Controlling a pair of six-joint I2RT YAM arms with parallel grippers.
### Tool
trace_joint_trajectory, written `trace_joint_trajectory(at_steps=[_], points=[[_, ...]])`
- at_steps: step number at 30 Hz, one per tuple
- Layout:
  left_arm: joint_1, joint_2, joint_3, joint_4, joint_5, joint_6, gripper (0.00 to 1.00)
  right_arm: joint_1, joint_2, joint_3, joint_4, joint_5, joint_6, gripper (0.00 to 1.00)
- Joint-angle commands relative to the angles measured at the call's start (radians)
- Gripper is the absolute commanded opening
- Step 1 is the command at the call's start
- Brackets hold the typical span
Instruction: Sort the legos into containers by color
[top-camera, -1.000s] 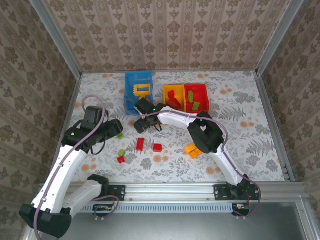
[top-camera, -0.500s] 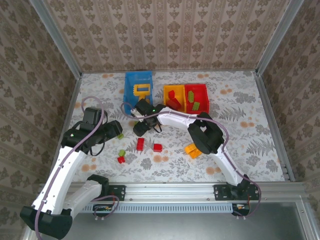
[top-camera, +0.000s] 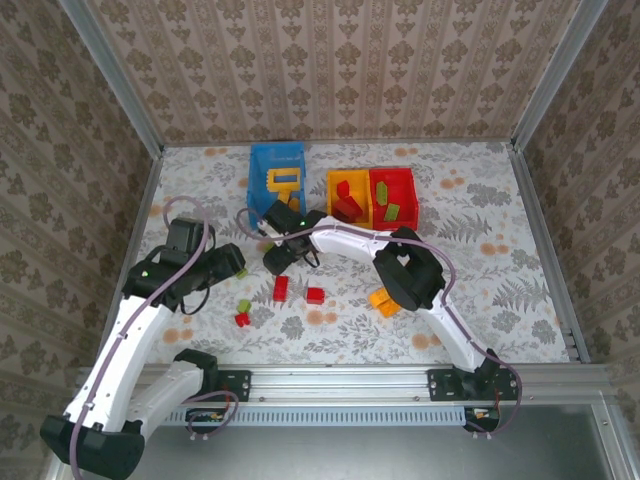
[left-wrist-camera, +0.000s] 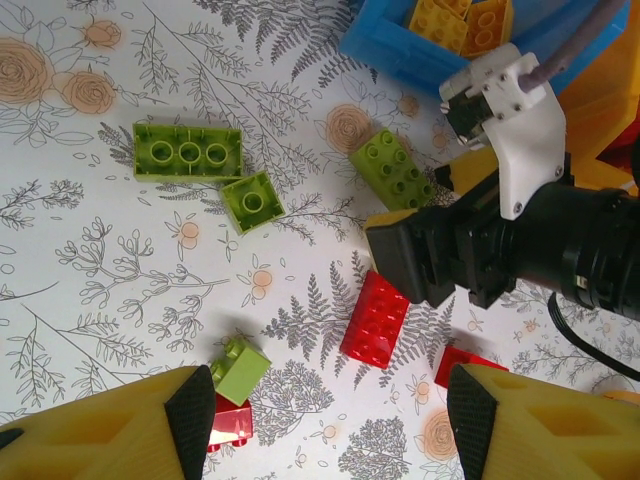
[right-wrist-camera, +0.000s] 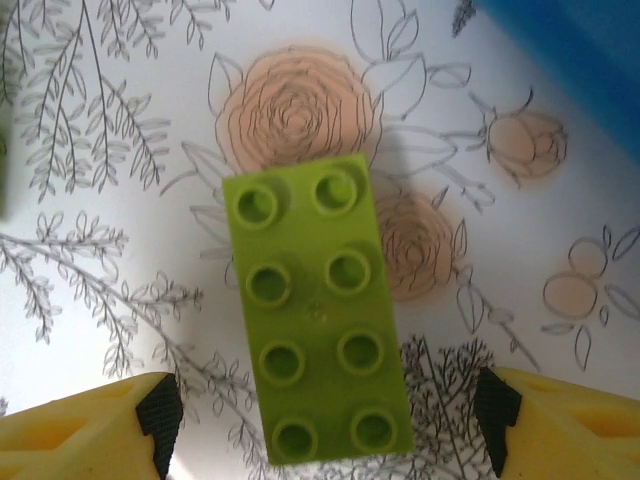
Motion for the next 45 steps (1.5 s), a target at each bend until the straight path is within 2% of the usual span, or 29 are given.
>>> trace_joint_trajectory(at_steps=[1, 5, 9, 15, 20, 23, 28, 31, 34, 36, 45], points=[[0.009, -0.013, -0.002, -0.025, 0.001, 0.0, 0.65, 0.002, 0.055, 0.071, -0.061, 0.015, -0.003, 0.76], [0.009, -0.01, 0.001, -0.023, 0.003, 0.003, 0.65, 0.015, 0.074, 0.097, -0.073, -0.011, 0.0, 0.65], [0.01, -0.006, -0.001, -0.015, 0.006, 0.009, 0.65, 0.025, 0.058, 0.071, -0.061, -0.02, 0.004, 0.45], [0.006, 0.016, -0.002, 0.041, 0.053, 0.033, 0.65, 0.021, -0.09, -0.092, 0.013, -0.013, 0.014, 0.27], [-0.052, 0.07, 0.003, 0.146, 0.082, 0.052, 0.65, -0.001, -0.321, -0.287, 0.075, 0.005, 0.044, 0.22], [-0.156, 0.14, 0.029, 0.228, 0.068, 0.063, 0.65, -0.049, -0.477, -0.405, 0.085, 0.003, 0.097, 0.21], [-0.329, 0.314, 0.123, 0.347, 0.017, 0.092, 0.65, -0.228, -0.722, -0.612, 0.093, -0.033, 0.211, 0.21], [-0.394, 0.428, 0.189, 0.402, 0.011, 0.104, 0.65, -0.379, -0.784, -0.668, 0.082, -0.075, 0.263, 0.21], [-0.43, 0.532, 0.26, 0.428, 0.014, 0.118, 0.65, -0.511, -0.733, -0.636, 0.059, -0.122, 0.29, 0.21], [-0.444, 0.582, 0.311, 0.431, 0.018, 0.134, 0.65, -0.562, -0.651, -0.555, 0.026, -0.134, 0.287, 0.21], [-0.451, 0.706, 0.397, 0.389, 0.04, 0.175, 0.66, -0.661, -0.283, -0.175, -0.129, -0.098, 0.34, 0.25]])
